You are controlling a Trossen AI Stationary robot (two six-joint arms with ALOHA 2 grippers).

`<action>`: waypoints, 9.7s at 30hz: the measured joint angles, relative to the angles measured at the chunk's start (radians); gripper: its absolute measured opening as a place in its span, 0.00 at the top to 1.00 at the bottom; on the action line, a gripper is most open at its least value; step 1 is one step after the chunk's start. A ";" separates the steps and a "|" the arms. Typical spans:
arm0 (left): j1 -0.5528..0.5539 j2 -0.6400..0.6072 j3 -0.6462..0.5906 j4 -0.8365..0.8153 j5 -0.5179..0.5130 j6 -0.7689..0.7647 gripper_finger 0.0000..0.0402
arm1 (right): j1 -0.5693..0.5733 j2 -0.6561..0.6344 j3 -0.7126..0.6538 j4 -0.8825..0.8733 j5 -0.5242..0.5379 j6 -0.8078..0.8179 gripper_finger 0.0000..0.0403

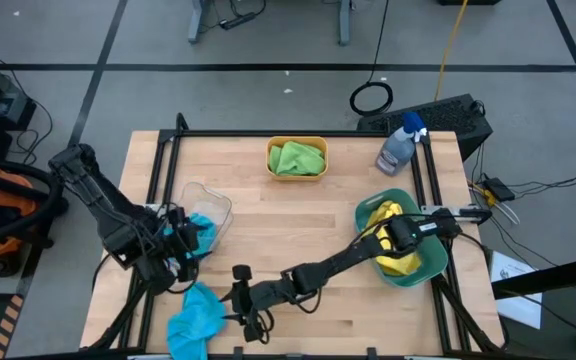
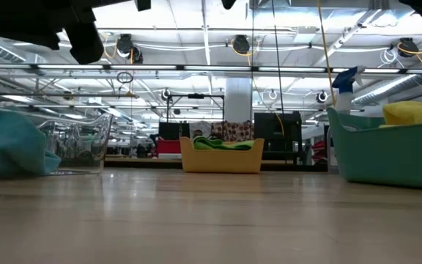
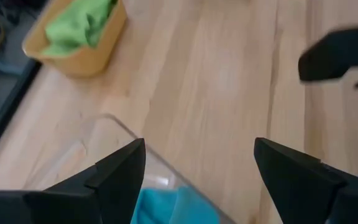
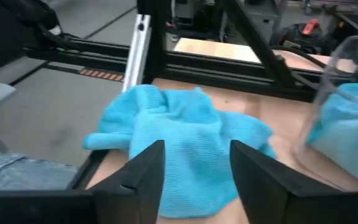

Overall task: Sort microfiber towel by color & place in baskets
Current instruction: Put the blue microfiber cloth into the transparent bin

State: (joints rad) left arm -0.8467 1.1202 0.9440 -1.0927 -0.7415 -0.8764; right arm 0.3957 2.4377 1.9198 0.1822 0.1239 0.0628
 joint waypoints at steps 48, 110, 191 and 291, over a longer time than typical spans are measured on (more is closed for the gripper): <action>-0.192 0.626 0.004 0.474 0.502 0.187 0.37 | 0.055 -0.001 0.000 -0.269 -0.017 0.020 0.23; -0.162 0.207 0.161 0.456 -0.177 0.360 0.95 | 0.211 -0.097 0.000 0.091 1.103 -0.718 0.98; -0.152 0.412 0.227 0.997 -0.553 1.077 0.40 | 0.270 -0.256 0.000 0.034 1.262 -0.759 0.99; 0.344 -0.045 -0.060 -0.333 0.416 -0.269 0.42 | 0.247 -0.254 0.000 -0.560 1.100 -0.048 0.48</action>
State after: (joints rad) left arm -0.5027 1.0752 0.8838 -1.4260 -0.3259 -1.1450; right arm 0.6422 2.1841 1.9198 -0.3782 1.2243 0.0147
